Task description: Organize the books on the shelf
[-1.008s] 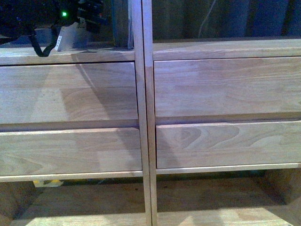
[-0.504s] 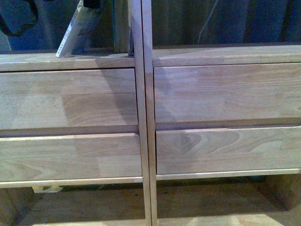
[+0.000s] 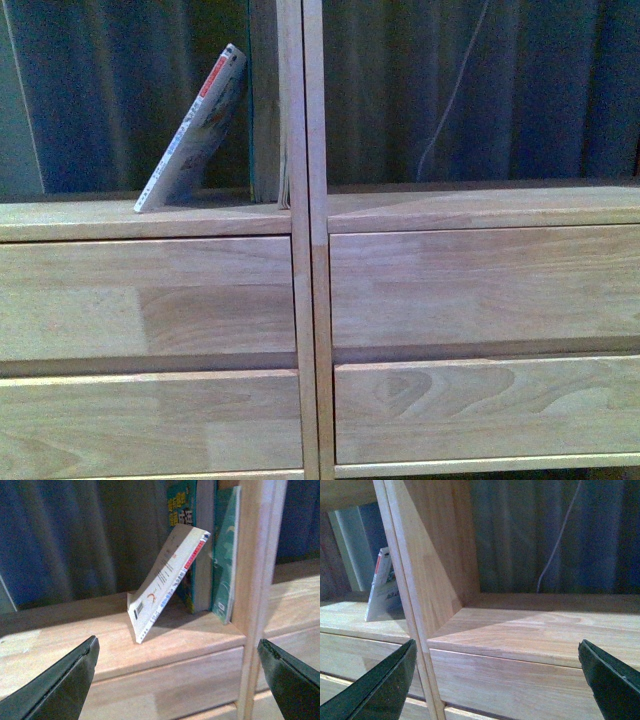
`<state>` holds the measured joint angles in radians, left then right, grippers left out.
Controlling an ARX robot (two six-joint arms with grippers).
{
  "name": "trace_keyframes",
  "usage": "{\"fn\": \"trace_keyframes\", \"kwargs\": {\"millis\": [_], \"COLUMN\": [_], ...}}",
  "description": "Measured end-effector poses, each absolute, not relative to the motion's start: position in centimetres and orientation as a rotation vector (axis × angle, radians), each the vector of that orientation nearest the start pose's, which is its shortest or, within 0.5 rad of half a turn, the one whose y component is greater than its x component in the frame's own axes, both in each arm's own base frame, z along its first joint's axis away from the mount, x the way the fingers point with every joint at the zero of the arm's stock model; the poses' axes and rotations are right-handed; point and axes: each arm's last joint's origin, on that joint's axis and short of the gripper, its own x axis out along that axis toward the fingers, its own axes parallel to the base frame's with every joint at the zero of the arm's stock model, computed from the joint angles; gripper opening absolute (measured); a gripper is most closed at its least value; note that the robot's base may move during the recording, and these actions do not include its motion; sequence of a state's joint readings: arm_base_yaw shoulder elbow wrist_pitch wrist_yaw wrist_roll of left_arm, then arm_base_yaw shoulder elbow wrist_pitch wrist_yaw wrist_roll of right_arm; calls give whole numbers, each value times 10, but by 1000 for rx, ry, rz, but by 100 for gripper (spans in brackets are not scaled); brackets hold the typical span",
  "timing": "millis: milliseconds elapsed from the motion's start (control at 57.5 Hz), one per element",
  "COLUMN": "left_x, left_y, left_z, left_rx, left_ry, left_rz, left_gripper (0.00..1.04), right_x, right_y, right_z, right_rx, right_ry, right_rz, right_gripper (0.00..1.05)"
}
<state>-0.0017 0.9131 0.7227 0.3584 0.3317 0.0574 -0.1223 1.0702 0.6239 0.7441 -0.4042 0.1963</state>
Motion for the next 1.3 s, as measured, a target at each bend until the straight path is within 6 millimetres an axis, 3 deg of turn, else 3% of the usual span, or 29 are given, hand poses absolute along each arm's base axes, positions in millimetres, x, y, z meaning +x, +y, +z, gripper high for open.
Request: {"fn": "trace_keyframes", "kwargs": {"millis": [35,104,174,226,330,556,660,973,1304], "left_x": [197,185,179,176,167,150,144,129,118], "left_y": [-9,-5,-1,0,0,0,0,0,0], "left_z": [344,345,325,300,272,237,224,198,183], "left_rx": [84,42,20,12,9,5,2,2,2], "left_ry": [-193,-115,-51,-9,9,4,8,-2,0], "left_rz": [-319,-140,-16,0,0,1,-2,0,0], "left_gripper": [97,86,73,61,41,3,3,3,3], "right_x": [230,230,227,215,200,176,167,145,129], "right_y": [-17,-17,-14,-14,-6,0,-1,0,0], "right_z": [311,311,307,291,265,230,218,193,181], "right_rx": [116,117,103,67,31,11,7,6,6], "right_ry": [-260,-259,-145,-34,-3,7,12,9,5], "right_rz": [307,301,142,12,-19,2,0,0,0], "right_gripper": [98,98,88,75,56,18,2,3,3]}}
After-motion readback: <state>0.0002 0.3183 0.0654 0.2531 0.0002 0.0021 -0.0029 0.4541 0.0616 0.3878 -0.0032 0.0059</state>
